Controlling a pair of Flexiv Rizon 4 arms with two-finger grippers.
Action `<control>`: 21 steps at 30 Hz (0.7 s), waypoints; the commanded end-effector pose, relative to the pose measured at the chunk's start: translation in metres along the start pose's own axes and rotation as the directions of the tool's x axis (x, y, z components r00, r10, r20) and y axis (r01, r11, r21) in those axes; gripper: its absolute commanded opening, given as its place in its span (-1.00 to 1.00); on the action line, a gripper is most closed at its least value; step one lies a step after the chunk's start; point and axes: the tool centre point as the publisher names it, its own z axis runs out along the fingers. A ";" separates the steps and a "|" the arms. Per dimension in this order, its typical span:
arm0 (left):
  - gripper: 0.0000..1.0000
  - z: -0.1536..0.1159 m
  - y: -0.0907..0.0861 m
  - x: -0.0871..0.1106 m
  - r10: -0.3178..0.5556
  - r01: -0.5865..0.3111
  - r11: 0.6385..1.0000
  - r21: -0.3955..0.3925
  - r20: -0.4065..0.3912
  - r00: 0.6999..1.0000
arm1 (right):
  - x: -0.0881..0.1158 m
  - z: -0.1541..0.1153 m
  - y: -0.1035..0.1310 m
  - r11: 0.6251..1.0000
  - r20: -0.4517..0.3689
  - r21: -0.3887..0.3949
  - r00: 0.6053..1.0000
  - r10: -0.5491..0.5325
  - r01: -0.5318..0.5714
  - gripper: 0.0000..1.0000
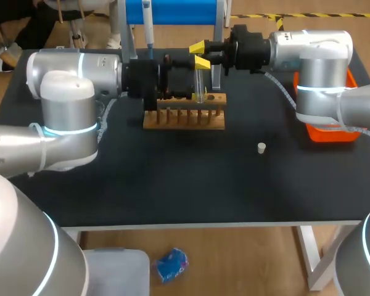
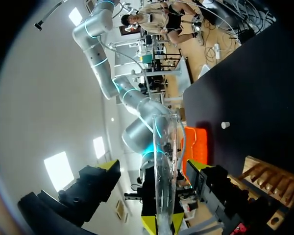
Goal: Invert the test tube, pick up the pipette, mount the tip to pipette, aspirate from beaker and dispense into the tube, eject the tip, return the pipette, and cap with the stopper.
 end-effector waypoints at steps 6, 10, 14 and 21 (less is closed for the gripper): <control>-1.00 0.000 -0.007 0.002 -0.023 0.023 1.000 0.001 -0.005 1.000 | 0.000 0.000 0.000 1.000 0.002 -0.001 1.000 -0.001 0.001 -1.00; -1.00 0.001 -0.009 0.003 -0.027 0.027 1.000 0.002 -0.006 1.000 | 0.000 0.000 0.000 1.000 0.002 -0.001 1.000 -0.001 0.001 -1.00; -1.00 0.001 -0.010 0.002 -0.026 0.026 1.000 0.010 -0.008 1.000 | 0.000 0.000 0.000 1.000 0.002 -0.001 1.000 -0.001 0.001 -1.00; -1.00 0.002 -0.010 0.001 -0.034 0.035 0.999 0.026 -0.007 0.999 | 0.000 0.000 0.000 1.000 0.002 -0.001 1.000 -0.001 0.001 -0.25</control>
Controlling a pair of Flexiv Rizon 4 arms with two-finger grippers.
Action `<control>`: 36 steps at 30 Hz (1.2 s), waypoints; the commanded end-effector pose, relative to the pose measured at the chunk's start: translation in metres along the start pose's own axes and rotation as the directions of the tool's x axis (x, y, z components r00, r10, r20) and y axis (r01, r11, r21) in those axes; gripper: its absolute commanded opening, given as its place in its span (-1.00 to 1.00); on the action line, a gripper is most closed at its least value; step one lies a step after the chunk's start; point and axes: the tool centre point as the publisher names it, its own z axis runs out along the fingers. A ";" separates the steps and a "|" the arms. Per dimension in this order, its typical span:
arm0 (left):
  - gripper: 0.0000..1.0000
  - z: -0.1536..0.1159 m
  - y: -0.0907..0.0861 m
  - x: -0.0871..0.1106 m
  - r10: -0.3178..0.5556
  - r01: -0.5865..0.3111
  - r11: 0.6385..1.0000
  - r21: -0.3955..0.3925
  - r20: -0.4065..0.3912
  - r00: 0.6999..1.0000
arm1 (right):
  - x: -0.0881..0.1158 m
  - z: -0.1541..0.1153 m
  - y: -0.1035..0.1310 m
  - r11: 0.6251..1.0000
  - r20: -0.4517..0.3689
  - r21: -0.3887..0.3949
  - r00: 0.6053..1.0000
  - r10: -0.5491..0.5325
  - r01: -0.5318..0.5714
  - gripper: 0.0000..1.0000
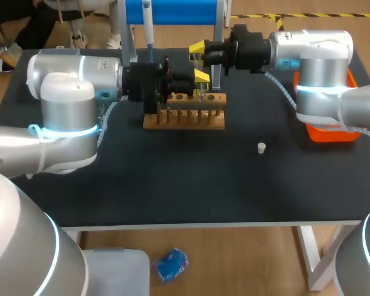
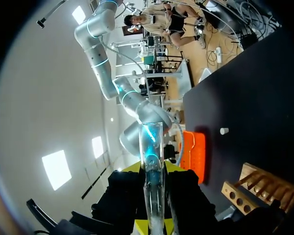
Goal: Invert the test tube, pick up the pipette, mount the tip to pipette, aspirate from beaker and dispense into the tube, eject the tip, return the pipette, and cap with the stopper.
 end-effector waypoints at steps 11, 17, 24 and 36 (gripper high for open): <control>-1.00 0.000 0.000 -0.004 -0.001 0.001 1.000 0.009 -0.004 1.000 | -0.002 0.000 0.002 1.000 0.002 -0.002 1.000 -0.002 0.002 1.00; -1.00 0.000 0.000 -0.004 -0.001 0.001 1.000 0.009 -0.004 1.000 | -0.002 0.000 0.002 1.000 0.002 -0.002 1.000 -0.002 0.002 1.00; -1.00 0.000 0.000 -0.004 -0.001 0.001 1.000 0.009 -0.004 1.000 | -0.002 0.000 0.002 1.000 0.002 -0.002 1.000 -0.002 0.002 1.00; -1.00 0.000 0.000 -0.004 -0.001 0.001 1.000 0.009 -0.004 1.000 | 0.005 -0.061 -0.004 0.986 0.002 -0.074 0.989 -0.147 0.147 1.00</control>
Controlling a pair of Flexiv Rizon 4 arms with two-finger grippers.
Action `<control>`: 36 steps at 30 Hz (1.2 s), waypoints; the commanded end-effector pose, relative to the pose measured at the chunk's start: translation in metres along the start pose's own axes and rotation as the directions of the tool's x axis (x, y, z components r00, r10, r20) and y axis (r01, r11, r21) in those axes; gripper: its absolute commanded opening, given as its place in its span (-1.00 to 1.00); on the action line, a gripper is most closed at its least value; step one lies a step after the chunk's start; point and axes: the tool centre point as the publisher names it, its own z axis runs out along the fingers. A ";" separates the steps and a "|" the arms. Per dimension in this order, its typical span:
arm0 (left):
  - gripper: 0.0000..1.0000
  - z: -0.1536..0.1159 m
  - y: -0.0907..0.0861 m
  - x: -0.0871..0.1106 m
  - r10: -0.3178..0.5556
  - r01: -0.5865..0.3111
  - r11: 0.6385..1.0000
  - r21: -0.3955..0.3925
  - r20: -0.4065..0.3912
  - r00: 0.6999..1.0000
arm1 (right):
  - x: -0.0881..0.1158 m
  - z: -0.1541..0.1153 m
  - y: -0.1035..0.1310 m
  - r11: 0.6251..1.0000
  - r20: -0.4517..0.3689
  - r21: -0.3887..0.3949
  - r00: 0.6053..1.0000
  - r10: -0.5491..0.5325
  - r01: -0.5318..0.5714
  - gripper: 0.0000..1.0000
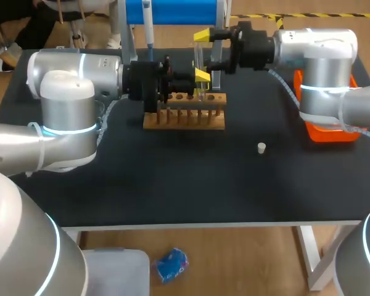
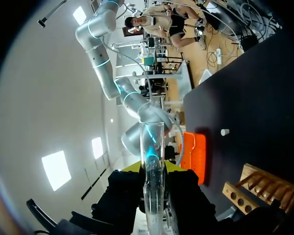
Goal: Invert the test tube, pick up the pipette, mount the tip to pipette, aspirate from beaker and dispense into the tube, eject the tip, return the pipette, and cap with the stopper.
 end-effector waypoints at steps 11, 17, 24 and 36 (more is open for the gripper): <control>-1.00 0.000 0.000 0.000 0.001 -0.001 1.000 0.002 -0.001 1.000 | -0.013 -0.123 -0.027 0.714 0.132 0.005 0.708 -0.694 0.700 1.00; -1.00 0.000 0.000 0.000 0.001 -0.001 1.000 0.002 -0.001 1.000 | -0.047 -0.131 -0.035 0.246 0.372 0.306 0.123 -0.920 0.920 1.00; -1.00 0.000 0.000 0.000 0.001 -0.001 1.000 0.002 -0.001 1.000 | -0.047 -0.131 -0.035 0.246 0.372 0.306 0.123 -0.920 0.920 1.00; -1.00 0.000 0.000 0.000 0.001 -0.001 1.000 0.002 -0.001 1.000 | -0.060 -0.136 -0.040 0.081 0.248 0.401 -0.023 -0.968 0.913 1.00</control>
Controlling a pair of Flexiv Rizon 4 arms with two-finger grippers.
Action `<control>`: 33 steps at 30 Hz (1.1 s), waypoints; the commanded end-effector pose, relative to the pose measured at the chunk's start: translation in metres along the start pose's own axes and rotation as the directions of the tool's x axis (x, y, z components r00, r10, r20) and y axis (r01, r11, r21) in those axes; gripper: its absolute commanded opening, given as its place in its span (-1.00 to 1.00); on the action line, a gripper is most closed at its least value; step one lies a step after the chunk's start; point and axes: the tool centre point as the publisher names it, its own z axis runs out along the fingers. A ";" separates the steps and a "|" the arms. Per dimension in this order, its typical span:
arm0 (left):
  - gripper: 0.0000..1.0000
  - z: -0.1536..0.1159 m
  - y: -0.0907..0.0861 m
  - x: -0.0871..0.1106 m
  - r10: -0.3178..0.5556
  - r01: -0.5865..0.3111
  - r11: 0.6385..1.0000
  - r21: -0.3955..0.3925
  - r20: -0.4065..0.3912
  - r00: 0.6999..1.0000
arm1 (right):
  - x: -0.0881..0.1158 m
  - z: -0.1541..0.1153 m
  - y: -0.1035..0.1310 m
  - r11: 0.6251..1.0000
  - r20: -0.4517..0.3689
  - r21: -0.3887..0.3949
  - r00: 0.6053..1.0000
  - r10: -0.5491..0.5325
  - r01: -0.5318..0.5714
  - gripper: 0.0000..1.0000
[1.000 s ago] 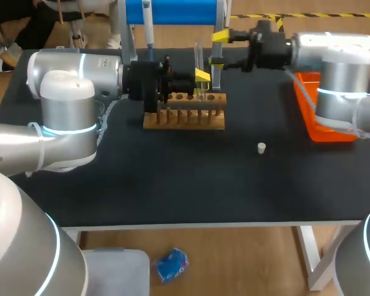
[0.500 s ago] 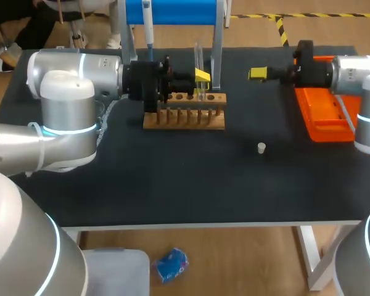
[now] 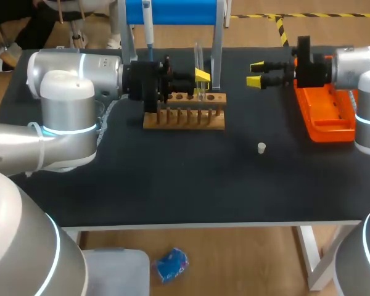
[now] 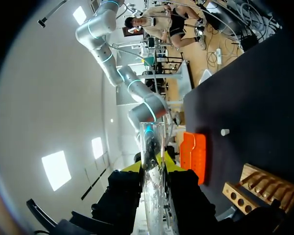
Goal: Invert the test tube, pick up the pipette, mount the tip to pipette, aspirate from beaker and dispense into the tube, eject the tip, return the pipette, and cap with the stopper.
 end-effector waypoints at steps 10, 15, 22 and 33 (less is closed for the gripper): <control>-1.00 0.000 0.000 0.000 0.001 -0.001 1.000 0.002 -0.001 1.000 | 0.002 0.006 -0.025 0.856 -0.035 0.089 0.860 -0.508 0.509 1.00; -1.00 0.000 0.000 0.000 0.001 -0.001 1.000 0.002 -0.001 1.000 | 0.001 0.016 -0.034 0.856 -0.101 0.099 0.861 -0.499 0.507 1.00; -1.00 0.000 0.000 0.000 0.001 -0.001 1.000 0.002 -0.001 1.000 | -0.005 0.025 -0.039 0.871 -0.127 0.114 0.876 -0.465 0.478 1.00; -1.00 0.000 0.000 0.000 0.001 -0.001 1.000 0.002 -0.001 1.000 | -0.018 0.036 -0.039 0.890 -0.102 0.150 0.902 -0.420 0.431 1.00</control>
